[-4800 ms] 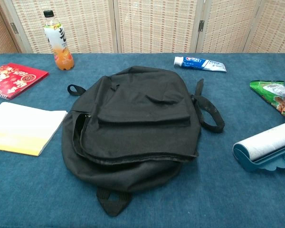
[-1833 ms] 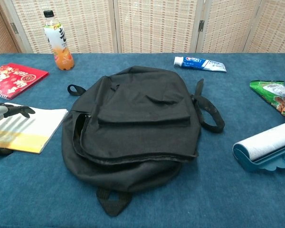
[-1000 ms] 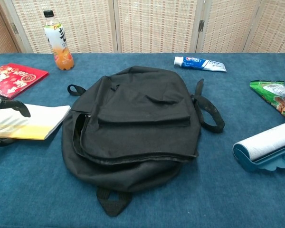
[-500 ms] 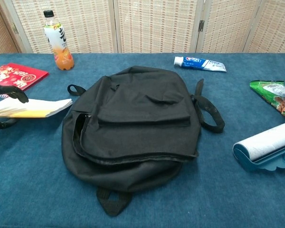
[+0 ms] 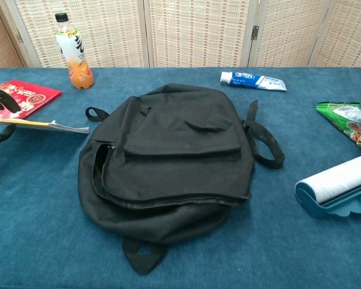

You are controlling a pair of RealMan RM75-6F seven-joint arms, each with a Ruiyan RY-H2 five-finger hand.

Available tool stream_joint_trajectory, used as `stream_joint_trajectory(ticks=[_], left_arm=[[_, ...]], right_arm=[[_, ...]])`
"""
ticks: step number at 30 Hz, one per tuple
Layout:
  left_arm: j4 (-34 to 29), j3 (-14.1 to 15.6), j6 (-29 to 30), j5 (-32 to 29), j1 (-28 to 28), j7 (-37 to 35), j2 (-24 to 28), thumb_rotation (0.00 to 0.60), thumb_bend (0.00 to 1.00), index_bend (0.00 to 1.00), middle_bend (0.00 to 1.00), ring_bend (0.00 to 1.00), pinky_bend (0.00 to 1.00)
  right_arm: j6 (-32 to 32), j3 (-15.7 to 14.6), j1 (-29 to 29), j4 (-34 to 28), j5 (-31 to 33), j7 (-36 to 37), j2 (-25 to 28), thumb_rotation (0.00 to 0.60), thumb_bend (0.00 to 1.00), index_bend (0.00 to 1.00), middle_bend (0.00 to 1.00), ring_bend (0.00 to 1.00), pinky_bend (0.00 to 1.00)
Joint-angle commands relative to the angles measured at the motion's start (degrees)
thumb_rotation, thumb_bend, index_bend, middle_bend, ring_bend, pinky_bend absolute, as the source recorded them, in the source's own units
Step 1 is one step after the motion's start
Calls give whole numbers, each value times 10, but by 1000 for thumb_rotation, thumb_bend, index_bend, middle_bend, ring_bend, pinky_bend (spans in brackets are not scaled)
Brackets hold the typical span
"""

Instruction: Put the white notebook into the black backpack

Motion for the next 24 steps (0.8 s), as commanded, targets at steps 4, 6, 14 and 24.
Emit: stream_joint_trajectory(ticks=[4,6,14,24], left_arm=[[20,-8,17,-5,0,-14,-12,600,372,468,423,360,229],[25,-8,22,-5,0,-16,-15,600,359,491,429,364,230],[42,-7,29,-5,1,-23,-21,600,347,592,483,390,231],[67,5,39,3,9,-33,-26,600,434,692,529,431,252]], right_arm=[[-3,1,0,3,4,2,-1,600,199,31,121,109,68],[-3,1,0,4,4,2,-1,600,199,31,121,109,68],[-5,2,0,6,6,2,-2,600,199,31,121,108,68],[-3,2,0,5,3,0,-1,600,198,31,122,109,68]])
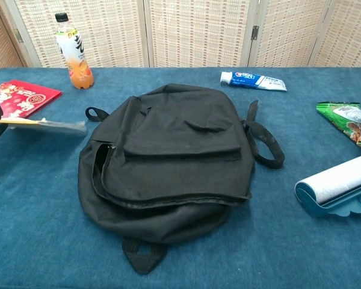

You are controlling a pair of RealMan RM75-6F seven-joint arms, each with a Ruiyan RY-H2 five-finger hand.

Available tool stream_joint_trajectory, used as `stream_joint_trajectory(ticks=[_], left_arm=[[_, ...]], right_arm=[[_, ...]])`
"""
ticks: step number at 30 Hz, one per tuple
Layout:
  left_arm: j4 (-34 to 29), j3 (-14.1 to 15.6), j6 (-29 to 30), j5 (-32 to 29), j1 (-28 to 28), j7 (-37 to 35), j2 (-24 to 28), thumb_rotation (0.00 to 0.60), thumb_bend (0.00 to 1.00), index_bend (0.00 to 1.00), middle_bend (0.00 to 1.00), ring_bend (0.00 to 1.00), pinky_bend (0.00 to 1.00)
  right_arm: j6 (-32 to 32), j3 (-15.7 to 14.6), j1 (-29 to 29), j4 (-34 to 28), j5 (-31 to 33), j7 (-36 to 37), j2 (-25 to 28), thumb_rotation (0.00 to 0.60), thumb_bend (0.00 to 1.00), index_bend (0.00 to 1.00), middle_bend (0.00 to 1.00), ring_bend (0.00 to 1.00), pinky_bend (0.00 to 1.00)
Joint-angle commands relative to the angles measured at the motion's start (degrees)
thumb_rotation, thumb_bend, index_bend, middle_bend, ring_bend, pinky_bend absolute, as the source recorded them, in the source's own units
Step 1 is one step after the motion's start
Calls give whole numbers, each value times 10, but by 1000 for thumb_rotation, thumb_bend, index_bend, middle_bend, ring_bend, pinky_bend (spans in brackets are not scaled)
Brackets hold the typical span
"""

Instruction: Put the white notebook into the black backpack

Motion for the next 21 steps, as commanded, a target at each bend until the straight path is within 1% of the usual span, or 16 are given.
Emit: stream_joint_trajectory(ticks=[1,6,14,18,21], left_arm=[[6,7,8,6,5,-7,0,600,447,696,533,436,256],[16,26,49,29,18,-14,5,600,497,722,553,449,263],[25,48,144,75,21,-8,20,600,499,736,578,465,266],[16,54,187,94,16,-9,29,600,498,739,582,465,267],[3,60,218,111,11,-8,35,600,497,744,584,466,269]], right_arm=[[2,0,0,-1,-2,-1,1,600,197,31,122,109,68],[7,-2,-2,-3,-8,-3,2,600,199,31,121,109,68],[5,-4,7,-16,-30,-23,2,600,199,31,121,111,68],[-12,-8,20,-28,-45,-38,1,600,197,31,122,115,68],[-39,-14,37,-40,-58,-53,-2,600,199,41,126,117,68]])
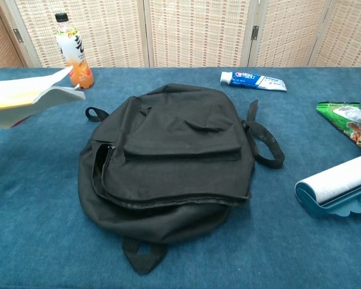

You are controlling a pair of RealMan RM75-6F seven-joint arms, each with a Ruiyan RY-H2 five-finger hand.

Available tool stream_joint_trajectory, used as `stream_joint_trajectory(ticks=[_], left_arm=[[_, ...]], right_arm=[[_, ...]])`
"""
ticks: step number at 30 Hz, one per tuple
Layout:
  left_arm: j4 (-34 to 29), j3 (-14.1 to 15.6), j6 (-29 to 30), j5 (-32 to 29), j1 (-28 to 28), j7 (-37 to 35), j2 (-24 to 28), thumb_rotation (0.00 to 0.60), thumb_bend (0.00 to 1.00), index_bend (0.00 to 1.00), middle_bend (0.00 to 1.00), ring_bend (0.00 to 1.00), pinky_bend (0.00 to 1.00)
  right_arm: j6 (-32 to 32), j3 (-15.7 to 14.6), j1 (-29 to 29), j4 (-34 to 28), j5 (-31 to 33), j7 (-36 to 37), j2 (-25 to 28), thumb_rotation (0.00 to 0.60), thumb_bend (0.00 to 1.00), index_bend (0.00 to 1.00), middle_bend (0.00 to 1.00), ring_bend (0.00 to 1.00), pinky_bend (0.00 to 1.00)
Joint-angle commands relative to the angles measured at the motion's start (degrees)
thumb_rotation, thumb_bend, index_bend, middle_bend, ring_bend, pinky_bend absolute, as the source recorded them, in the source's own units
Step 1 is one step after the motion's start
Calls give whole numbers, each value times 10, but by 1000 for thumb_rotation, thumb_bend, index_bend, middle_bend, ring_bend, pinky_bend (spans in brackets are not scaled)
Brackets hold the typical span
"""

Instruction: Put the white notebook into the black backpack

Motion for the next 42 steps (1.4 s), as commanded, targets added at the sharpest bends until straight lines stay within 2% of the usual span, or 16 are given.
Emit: stream_joint_trajectory(ticks=[1,5,9,19,24,31,42], left_arm=[[-20,10,37,25,-8,2,11,600,497,744,584,467,270],[-44,22,67,50,-15,13,22,600,495,744,586,468,274],[-83,33,86,74,-23,33,36,600,495,744,587,468,272],[-171,55,101,121,-31,84,74,600,493,744,586,468,270],[-188,55,97,128,-31,95,81,600,493,743,587,468,270],[-194,51,91,128,-30,94,85,600,493,744,587,468,270],[-199,47,90,132,-28,96,87,600,492,744,586,467,269]], right_arm=[[-37,-8,24,-17,-16,-20,-4,600,199,53,132,118,68],[-95,-13,61,-40,-32,-40,-15,600,199,104,158,127,73],[-174,-10,112,-62,-36,-60,-45,600,199,153,184,158,200],[-325,16,209,-67,20,-114,-146,600,200,187,190,166,201],[-357,32,240,-46,51,-143,-193,600,199,204,195,169,201],[-386,50,270,-20,100,-172,-232,600,217,213,199,174,201],[-388,60,289,-39,142,-191,-205,600,299,215,201,175,201]])
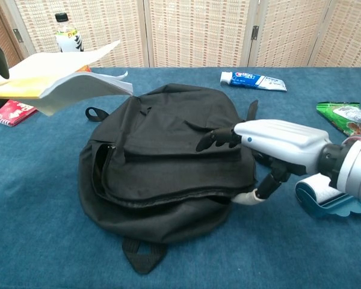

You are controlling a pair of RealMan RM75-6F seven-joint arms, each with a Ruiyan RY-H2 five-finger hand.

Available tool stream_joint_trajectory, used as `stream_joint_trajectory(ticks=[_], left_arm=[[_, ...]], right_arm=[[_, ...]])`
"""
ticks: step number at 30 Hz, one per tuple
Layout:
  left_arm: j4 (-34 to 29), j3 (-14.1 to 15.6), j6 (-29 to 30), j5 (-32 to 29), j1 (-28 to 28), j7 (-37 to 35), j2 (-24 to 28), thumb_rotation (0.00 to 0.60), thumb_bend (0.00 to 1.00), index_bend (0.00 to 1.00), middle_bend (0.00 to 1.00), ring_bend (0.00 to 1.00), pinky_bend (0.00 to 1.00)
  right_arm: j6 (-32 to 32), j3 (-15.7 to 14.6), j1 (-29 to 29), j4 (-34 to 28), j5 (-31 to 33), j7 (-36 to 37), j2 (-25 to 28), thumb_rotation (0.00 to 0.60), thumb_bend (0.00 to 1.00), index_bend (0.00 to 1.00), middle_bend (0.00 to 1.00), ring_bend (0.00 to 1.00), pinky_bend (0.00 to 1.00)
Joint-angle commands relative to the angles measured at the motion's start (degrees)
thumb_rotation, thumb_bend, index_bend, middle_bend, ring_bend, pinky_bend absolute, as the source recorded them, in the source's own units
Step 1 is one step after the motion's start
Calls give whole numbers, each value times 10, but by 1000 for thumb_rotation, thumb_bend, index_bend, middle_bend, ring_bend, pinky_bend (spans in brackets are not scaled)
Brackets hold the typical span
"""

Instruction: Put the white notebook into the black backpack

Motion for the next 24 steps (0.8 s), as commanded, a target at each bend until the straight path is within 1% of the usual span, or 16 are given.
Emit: stream_joint_trajectory(ticks=[1,7,10,12,14,16,17,18,21,24], left_arm=[[-2,-1,0,1,0,0,0,600,492,744,587,467,269],[-4,-3,-1,2,2,1,0,600,493,742,586,468,269],[-3,-3,-4,1,2,2,0,600,493,741,586,467,269],[-3,-4,-6,1,2,0,0,600,493,742,587,467,269],[-2,-4,-7,1,2,0,0,600,493,741,587,467,269],[-2,-4,-6,2,3,0,1,600,494,741,586,468,268],[-2,-4,-6,2,4,-1,1,600,494,741,586,468,268],[-2,-4,-6,2,4,-2,2,600,494,741,586,467,268],[-1,-4,-4,3,6,-3,4,600,494,741,586,467,268],[2,-4,-4,1,9,-9,5,600,493,741,587,467,268]], right_arm=[[0,4,6,-5,13,-5,8,600,308,216,201,175,201],[-3,11,18,-12,34,-2,15,600,357,228,203,180,201],[-10,12,28,-12,42,-4,7,600,386,254,212,190,201],[-15,12,36,-7,47,-11,-3,600,428,278,223,201,201],[-20,13,45,1,55,-26,-18,600,477,320,235,213,201],[-21,14,53,10,66,-40,-34,600,529,396,250,229,201],[-21,15,56,13,70,-45,-40,600,542,422,254,233,201],[-21,16,59,16,75,-51,-48,600,560,469,262,240,201],[-17,18,65,24,87,-62,-62,600,587,562,290,256,201],[-8,25,71,34,102,-74,-77,600,599,611,331,271,208]])
